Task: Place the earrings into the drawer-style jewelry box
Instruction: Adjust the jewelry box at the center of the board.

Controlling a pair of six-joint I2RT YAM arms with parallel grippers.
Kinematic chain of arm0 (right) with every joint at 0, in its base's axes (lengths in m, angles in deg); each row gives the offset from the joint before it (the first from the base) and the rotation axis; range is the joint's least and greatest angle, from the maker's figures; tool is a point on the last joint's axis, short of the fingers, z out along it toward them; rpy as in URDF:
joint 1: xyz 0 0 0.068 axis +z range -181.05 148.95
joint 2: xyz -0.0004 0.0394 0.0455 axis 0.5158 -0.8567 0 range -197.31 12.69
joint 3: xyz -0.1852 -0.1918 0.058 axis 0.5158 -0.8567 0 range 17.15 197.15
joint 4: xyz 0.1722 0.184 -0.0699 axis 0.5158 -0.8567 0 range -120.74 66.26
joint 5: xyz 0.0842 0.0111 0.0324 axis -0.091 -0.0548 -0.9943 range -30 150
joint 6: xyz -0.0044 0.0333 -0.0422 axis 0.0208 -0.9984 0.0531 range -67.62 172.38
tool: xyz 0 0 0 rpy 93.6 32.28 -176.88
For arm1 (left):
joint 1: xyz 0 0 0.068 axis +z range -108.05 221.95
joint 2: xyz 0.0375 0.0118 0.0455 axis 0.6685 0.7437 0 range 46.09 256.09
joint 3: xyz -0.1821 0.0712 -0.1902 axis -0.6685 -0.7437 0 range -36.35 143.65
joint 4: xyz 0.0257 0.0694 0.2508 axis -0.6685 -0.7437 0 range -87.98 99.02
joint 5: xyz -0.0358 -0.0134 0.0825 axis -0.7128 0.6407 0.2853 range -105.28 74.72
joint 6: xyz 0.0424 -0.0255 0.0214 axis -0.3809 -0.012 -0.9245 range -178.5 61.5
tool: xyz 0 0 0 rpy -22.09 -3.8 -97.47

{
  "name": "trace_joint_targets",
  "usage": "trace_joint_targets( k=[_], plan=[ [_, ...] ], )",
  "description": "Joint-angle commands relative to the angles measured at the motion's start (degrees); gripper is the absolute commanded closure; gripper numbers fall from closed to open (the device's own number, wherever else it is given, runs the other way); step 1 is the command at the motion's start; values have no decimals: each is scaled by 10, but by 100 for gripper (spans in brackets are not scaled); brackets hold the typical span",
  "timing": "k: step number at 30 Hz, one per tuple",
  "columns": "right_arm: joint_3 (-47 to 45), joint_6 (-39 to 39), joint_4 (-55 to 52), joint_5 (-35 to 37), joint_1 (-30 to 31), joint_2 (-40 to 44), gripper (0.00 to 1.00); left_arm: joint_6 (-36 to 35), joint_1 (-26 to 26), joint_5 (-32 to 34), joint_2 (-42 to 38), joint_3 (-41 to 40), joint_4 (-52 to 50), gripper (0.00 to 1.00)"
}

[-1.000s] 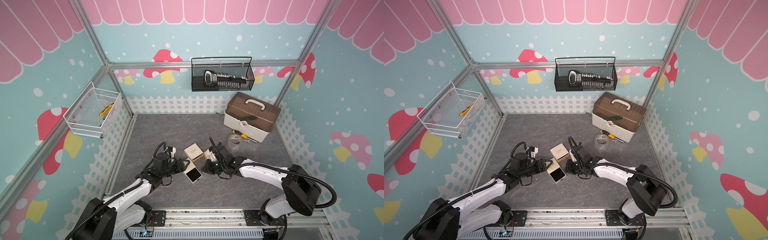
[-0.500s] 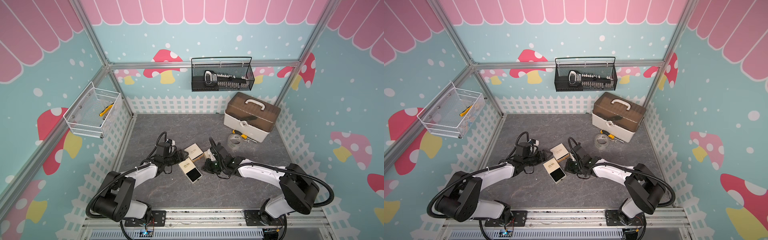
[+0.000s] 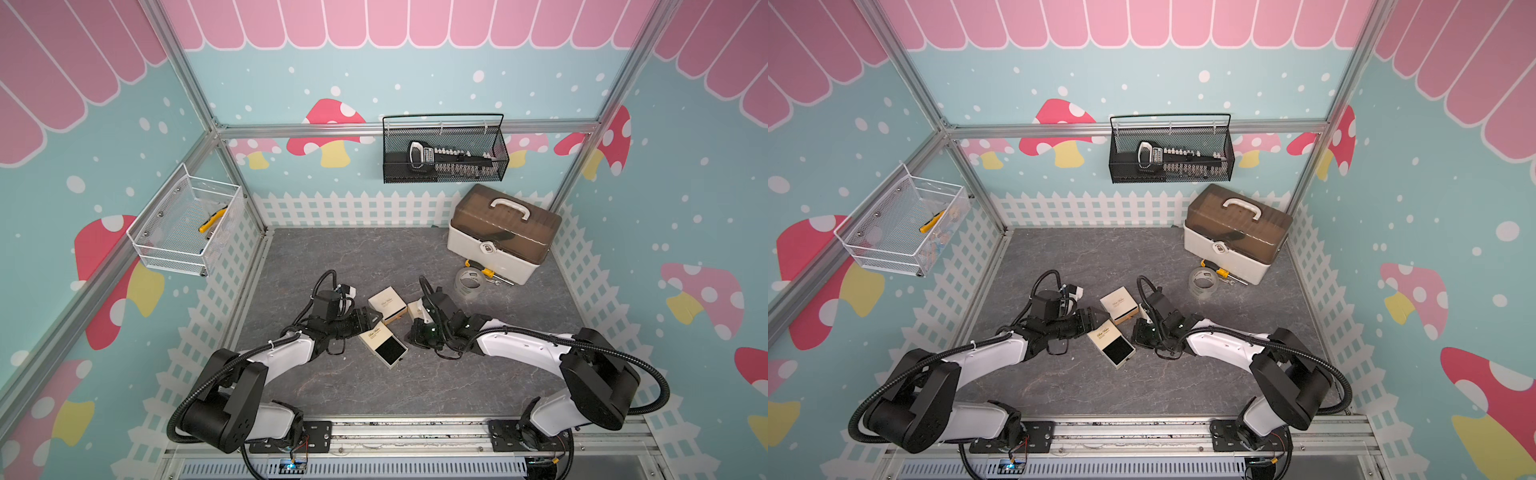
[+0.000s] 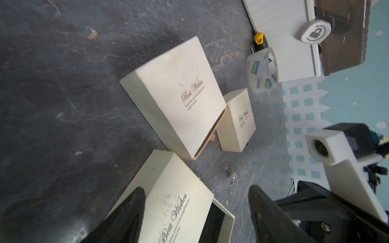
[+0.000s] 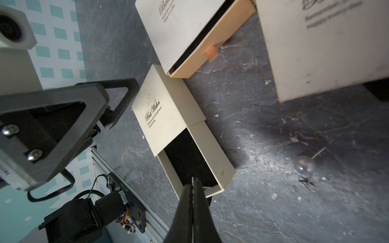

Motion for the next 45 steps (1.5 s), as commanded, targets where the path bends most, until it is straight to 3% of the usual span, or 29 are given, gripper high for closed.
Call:
trace_joint_targets(
  k=[1,11,22,45],
  plan=[
    [-7,-4,-11,9,2,14,100,13,-15,-10,-27,-25,-21,22],
    [-5,-16,8,1,3,11,100,-18,-30,40,-124,-26,-100,22],
    [-28,-138,124,18,25,-21,100,-9,-54,-13,-42,-7,5,36],
    [-8,-176,160,24,41,-103,100,-9,-67,-20,-2,-11,25,45]
  ],
)
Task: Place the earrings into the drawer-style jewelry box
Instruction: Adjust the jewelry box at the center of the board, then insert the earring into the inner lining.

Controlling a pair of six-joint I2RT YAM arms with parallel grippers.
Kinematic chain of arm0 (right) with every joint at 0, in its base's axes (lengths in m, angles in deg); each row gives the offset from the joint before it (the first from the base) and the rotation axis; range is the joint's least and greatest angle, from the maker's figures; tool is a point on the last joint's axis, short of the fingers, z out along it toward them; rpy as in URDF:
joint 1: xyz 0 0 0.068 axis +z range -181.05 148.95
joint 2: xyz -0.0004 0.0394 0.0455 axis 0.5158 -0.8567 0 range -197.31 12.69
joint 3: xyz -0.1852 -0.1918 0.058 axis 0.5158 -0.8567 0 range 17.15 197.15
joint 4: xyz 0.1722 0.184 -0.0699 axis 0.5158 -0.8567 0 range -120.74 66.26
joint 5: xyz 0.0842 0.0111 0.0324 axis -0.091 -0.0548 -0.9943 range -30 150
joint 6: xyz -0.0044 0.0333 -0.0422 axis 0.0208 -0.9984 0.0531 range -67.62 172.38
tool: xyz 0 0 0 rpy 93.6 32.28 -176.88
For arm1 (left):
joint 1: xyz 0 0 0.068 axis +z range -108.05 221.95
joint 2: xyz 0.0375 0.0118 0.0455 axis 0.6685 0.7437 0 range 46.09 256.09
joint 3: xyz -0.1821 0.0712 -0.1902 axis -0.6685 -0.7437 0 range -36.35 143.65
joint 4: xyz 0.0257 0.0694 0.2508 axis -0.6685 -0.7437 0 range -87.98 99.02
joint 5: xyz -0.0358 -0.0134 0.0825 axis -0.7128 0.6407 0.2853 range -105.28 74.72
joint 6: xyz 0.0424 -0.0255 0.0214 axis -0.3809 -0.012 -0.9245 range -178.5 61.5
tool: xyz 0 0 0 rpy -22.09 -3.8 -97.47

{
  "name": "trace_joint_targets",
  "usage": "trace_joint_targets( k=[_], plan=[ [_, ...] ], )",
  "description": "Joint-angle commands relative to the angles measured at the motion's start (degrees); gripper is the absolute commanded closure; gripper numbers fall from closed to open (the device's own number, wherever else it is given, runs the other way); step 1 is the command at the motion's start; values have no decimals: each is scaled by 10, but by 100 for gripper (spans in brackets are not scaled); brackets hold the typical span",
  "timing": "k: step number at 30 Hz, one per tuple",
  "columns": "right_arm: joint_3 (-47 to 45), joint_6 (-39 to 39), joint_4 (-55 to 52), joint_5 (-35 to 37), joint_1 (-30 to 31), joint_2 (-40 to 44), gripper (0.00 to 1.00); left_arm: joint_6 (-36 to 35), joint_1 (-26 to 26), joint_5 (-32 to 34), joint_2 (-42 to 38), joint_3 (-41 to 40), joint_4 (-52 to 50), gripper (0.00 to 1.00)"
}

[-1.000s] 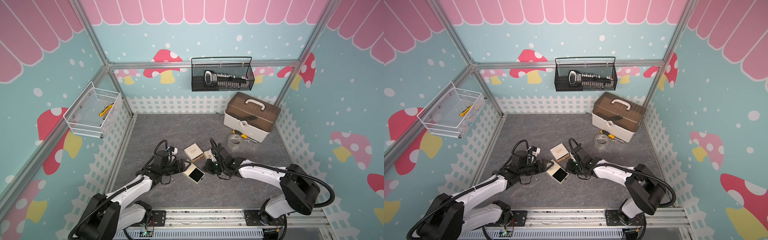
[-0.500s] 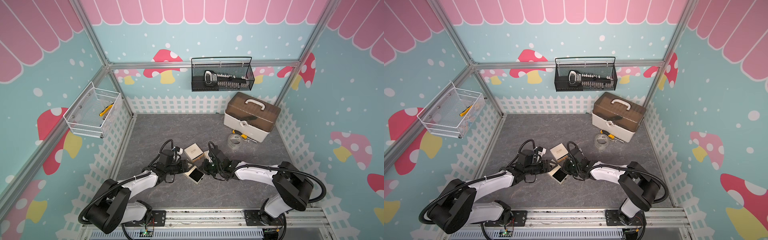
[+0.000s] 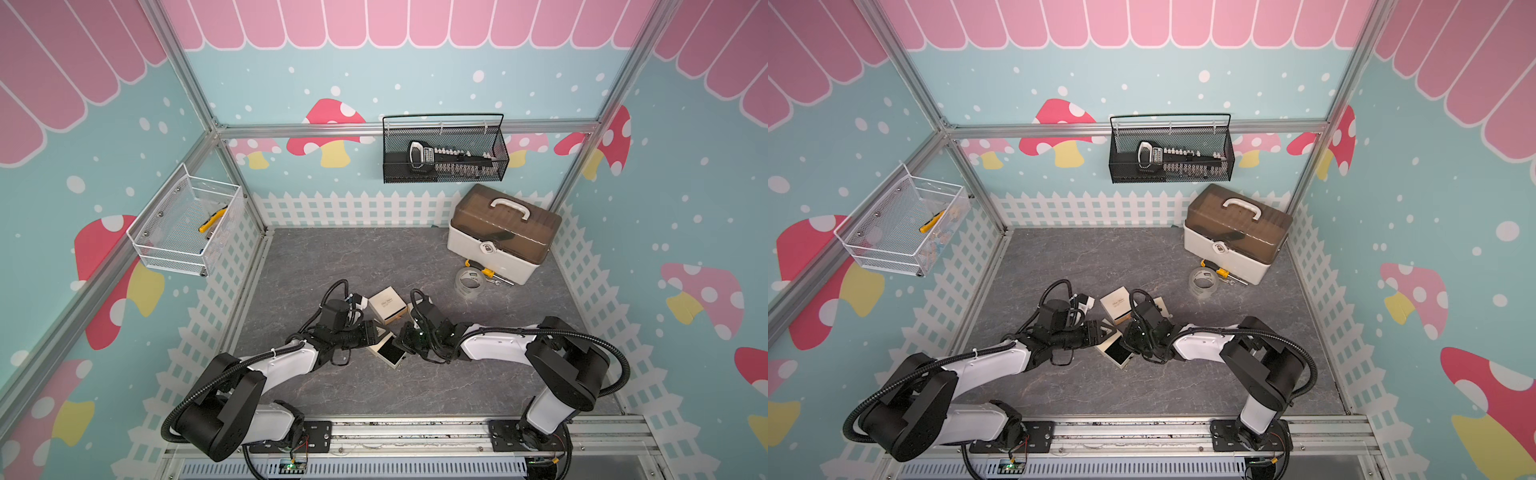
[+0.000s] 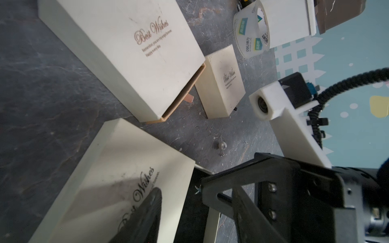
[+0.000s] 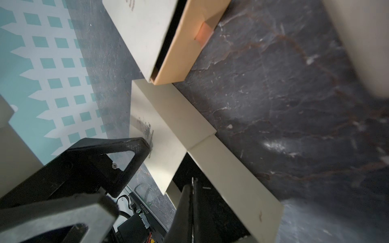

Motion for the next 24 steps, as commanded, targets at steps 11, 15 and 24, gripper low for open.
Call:
trace_joint_targets(
  k=[11,15,24],
  plan=[
    [15,-22,24,3,3,-26,100,-4,-10,-2,0,6,2,45],
    [15,-25,24,1,3,-30,100,-6,-10,-1,7,7,1,45],
    [0,-37,24,7,3,-30,100,-13,-10,3,14,10,-11,45]
  ],
)
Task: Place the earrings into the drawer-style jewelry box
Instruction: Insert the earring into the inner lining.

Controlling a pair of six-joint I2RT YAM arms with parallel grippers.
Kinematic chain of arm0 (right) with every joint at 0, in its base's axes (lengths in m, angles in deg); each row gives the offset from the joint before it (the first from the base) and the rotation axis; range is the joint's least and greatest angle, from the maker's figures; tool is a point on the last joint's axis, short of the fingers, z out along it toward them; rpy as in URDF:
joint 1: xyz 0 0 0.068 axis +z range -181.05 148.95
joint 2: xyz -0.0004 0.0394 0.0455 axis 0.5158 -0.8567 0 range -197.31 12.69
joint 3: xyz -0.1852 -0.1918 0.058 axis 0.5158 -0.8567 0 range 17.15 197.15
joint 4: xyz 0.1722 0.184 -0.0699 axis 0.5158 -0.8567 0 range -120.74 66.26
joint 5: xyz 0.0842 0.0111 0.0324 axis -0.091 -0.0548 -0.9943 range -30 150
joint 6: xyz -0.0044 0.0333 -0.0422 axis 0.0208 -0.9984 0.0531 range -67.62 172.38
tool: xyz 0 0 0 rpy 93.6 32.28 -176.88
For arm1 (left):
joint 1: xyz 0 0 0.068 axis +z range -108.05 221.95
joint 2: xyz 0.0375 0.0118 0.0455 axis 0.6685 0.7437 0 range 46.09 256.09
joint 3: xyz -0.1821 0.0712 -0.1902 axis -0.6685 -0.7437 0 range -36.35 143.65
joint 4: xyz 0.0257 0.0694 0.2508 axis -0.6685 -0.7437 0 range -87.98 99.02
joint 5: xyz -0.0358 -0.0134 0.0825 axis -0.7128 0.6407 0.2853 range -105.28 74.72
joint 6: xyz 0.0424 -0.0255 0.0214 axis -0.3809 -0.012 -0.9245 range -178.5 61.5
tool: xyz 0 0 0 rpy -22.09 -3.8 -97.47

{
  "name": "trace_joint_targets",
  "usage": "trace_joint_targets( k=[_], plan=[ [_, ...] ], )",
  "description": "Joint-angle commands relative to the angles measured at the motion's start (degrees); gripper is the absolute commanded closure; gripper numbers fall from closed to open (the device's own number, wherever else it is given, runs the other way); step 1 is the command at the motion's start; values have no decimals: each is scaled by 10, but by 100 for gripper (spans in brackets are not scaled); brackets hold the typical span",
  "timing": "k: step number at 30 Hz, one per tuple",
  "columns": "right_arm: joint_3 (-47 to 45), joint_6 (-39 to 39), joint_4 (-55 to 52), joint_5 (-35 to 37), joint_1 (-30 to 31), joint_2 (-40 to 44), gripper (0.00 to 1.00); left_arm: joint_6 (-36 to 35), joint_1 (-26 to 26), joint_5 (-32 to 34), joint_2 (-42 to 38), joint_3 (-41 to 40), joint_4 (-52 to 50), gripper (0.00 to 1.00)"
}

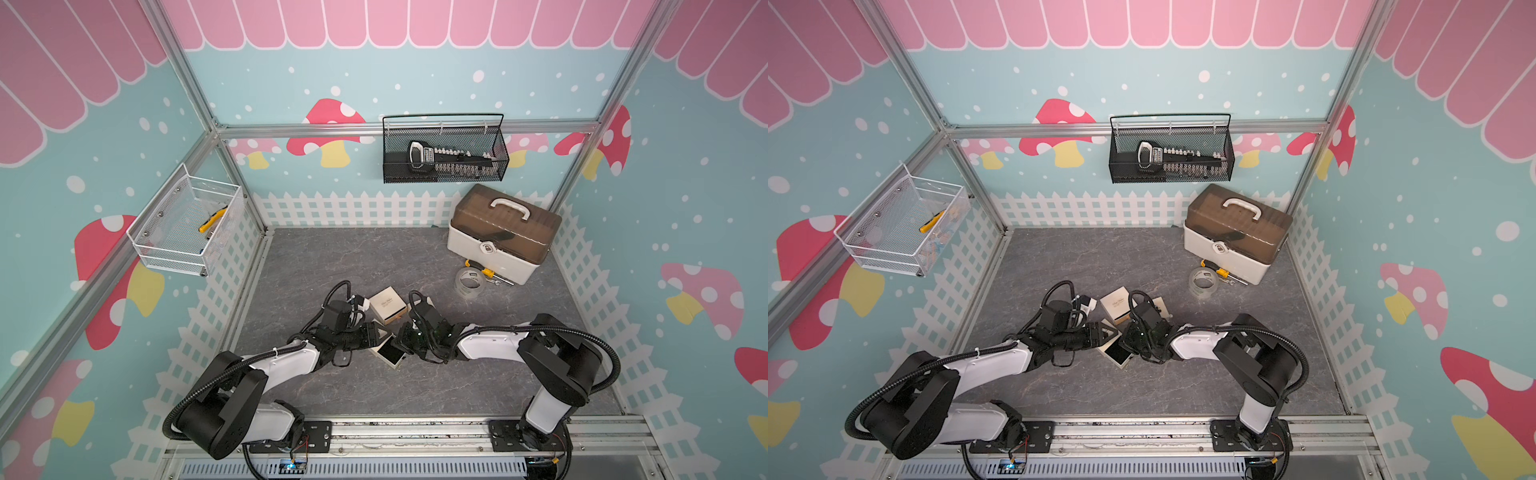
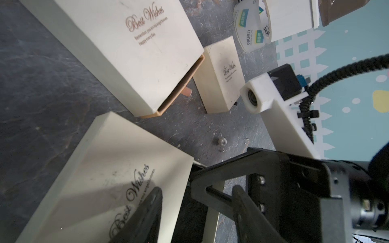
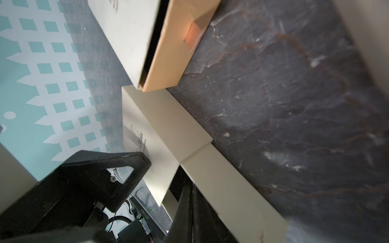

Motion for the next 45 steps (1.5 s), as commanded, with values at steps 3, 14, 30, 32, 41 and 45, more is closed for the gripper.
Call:
trace_joint_targets(
  k=[3,14,30,32,41,45],
  plan=[
    [-5,-22,5,10,3,-7,100,-14,-3,6,7,11,-17,45],
    [2,-3,2,2,7,16,100,-17,-3,8,3,15,-22,45],
    [8,8,-35,9,14,19,100,-19,-3,13,-10,13,-28,45],
    [9,7,-36,10,15,15,100,-19,-3,13,-10,13,-28,45],
    [6,-1,-42,20,15,1,100,-24,-3,14,-9,14,-31,45],
    [6,0,-55,24,15,1,100,-26,-3,14,-8,14,-33,45]
  ],
)
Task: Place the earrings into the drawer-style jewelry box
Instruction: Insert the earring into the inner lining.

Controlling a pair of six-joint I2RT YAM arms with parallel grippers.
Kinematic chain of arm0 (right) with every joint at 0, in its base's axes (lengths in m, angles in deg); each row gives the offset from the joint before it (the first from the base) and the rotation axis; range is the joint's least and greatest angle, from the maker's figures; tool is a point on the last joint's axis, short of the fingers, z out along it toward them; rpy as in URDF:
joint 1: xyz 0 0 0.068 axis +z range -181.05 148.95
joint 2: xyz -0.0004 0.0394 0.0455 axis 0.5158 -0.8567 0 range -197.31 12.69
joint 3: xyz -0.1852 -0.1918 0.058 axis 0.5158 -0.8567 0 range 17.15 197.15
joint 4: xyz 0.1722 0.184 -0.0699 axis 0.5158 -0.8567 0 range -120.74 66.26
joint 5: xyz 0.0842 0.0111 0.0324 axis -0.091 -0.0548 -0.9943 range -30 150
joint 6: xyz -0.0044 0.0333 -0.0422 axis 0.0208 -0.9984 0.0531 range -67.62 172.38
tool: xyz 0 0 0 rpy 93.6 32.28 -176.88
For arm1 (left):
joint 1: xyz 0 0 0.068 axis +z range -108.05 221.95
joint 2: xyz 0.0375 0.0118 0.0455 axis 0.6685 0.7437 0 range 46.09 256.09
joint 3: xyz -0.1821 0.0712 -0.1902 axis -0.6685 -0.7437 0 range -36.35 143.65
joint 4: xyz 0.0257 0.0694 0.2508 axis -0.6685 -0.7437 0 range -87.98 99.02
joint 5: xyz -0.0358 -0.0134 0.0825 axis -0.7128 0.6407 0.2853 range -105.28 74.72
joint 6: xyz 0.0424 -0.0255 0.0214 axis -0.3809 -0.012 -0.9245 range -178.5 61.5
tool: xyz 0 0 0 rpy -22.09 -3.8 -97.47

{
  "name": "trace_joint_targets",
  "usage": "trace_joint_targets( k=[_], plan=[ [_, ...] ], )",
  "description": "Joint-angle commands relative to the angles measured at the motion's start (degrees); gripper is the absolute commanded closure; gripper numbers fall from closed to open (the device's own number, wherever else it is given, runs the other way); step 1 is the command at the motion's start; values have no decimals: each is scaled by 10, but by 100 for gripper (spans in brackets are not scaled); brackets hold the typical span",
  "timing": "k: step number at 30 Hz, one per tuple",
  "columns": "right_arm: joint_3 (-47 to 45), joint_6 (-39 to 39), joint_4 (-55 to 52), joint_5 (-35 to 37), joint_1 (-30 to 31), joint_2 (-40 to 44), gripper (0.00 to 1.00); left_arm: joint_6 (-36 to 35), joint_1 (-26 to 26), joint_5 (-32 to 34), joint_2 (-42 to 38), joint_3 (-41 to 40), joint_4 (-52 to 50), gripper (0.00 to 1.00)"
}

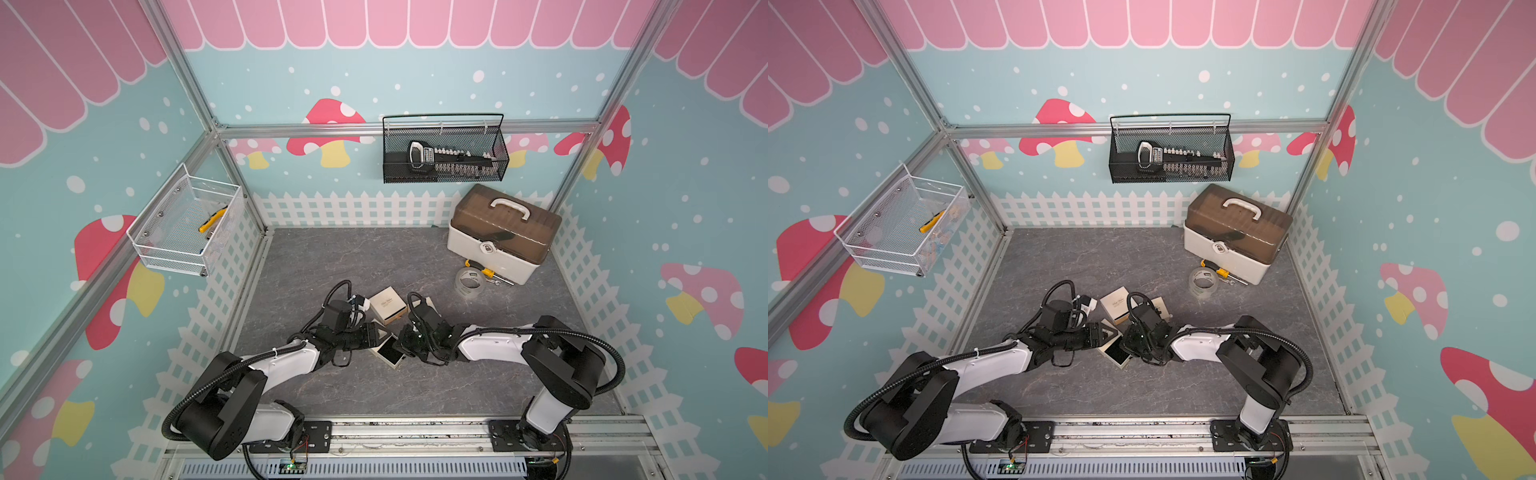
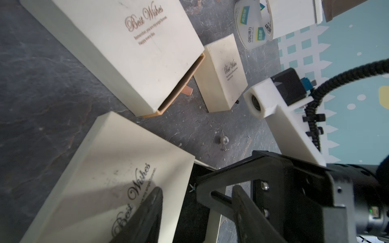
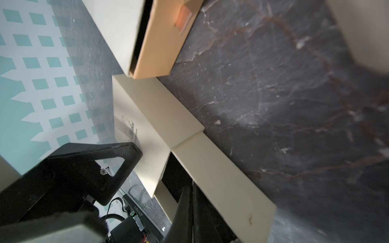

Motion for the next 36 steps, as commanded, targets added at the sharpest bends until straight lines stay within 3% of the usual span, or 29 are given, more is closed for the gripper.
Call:
trace_joint_targets(
  k=[1,12,26,31,36],
  plan=[
    [6,-11,-22,14,6,-10,100,-12,-3,10,-5,11,-20,45],
    [24,4,-76,28,6,-7,99,-17,-3,11,-2,14,-27,45],
    [53,40,-123,56,6,27,75,-17,-3,12,2,17,-26,45],
    [62,56,-147,74,6,44,76,-11,-2,13,-11,13,-14,46],
    [92,91,-176,79,6,42,87,-11,-3,21,-57,0,-13,46]
  ],
)
